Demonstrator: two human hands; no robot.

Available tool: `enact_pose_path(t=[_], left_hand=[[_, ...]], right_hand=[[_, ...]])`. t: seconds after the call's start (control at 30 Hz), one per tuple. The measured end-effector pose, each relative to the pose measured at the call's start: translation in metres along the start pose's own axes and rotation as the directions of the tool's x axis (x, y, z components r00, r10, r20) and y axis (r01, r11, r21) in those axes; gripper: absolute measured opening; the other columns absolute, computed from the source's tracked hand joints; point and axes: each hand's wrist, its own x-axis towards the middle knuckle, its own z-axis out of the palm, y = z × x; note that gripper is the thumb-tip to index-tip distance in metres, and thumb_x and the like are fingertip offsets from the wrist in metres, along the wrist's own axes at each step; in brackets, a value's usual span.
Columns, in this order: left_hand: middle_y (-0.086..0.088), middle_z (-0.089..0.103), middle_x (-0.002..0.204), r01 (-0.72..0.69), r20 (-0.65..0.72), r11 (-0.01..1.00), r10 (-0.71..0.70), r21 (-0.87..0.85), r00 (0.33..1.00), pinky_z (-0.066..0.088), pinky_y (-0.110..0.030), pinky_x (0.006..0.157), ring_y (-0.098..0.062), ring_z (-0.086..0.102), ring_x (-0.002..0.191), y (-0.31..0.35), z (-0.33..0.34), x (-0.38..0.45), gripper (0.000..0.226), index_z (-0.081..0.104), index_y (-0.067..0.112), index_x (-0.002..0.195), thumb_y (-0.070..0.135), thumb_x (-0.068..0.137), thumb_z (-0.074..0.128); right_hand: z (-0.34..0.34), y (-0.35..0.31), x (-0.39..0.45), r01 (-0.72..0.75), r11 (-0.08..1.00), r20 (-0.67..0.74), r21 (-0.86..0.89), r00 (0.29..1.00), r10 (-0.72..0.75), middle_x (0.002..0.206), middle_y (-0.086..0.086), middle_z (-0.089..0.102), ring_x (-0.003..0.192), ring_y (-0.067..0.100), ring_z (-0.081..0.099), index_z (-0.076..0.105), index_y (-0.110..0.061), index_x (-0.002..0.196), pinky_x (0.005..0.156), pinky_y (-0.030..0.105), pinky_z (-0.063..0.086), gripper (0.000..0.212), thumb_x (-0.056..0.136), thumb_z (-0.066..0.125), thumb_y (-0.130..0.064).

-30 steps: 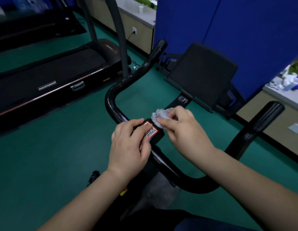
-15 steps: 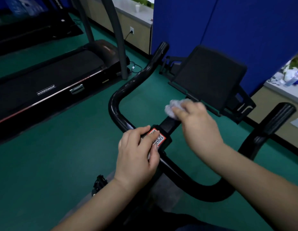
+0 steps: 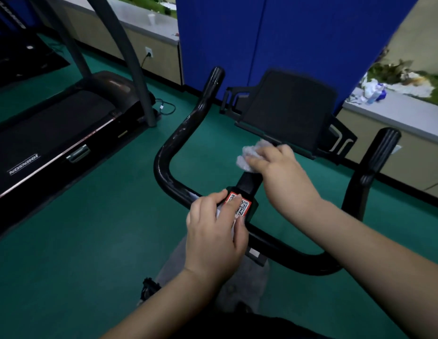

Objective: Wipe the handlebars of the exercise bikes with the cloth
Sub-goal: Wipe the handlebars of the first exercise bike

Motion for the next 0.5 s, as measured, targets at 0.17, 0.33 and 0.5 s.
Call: enact_pose_path(t=[0.17, 0.33, 0.5], left_hand=[[-0.01, 0.057, 0.115, -0.005, 0.008, 1.0, 0.005, -0.012, 1.0, 0.035, -0.039, 0.089, -0.027, 0.047, 0.102, -0.001, 0.0, 0.002, 0.037, 0.065, 0.015, 0.113, 0.027, 0.08, 0.053], [-0.009, 0.057, 0.115, -0.002, 0.002, 1.0, 0.002, -0.016, 1.0, 0.036, -0.039, 0.089, -0.027, 0.046, 0.102, -0.001, 0.0, -0.002, 0.036, 0.065, 0.015, 0.113, 0.026, 0.081, 0.053], [-0.01, 0.058, 0.114, -0.004, -0.012, 1.0, 0.003, -0.008, 1.0, 0.038, -0.04, 0.089, -0.029, 0.048, 0.102, -0.001, 0.002, -0.001, 0.036, 0.065, 0.015, 0.112, 0.027, 0.081, 0.052]], right_hand=[[-0.011, -0.007, -0.047, -0.23, 0.846, 0.047, 0.482, 0.97, 0.237, 0.095, 0.004, 0.064, 0.076, 0.02, 0.062, 0.072, -0.022, 0.108, 0.061, 0.01, 0.043, 0.035, 0.088, 0.056, 0.002], [-0.007, 0.003, -0.046, -0.517, 0.605, 0.151, 0.606, 0.821, 0.551, 0.093, 0.004, 0.07, 0.073, 0.009, 0.059, 0.068, -0.017, 0.11, 0.061, 0.016, 0.045, 0.024, 0.096, 0.049, -0.015], [0.016, -0.024, -0.039, -0.509, 0.558, 0.222, 0.655, 0.836, 0.502, 0.074, 0.003, 0.064, 0.063, 0.009, 0.055, 0.062, -0.012, 0.086, 0.053, 0.011, 0.041, 0.014, 0.094, 0.051, -0.013]])
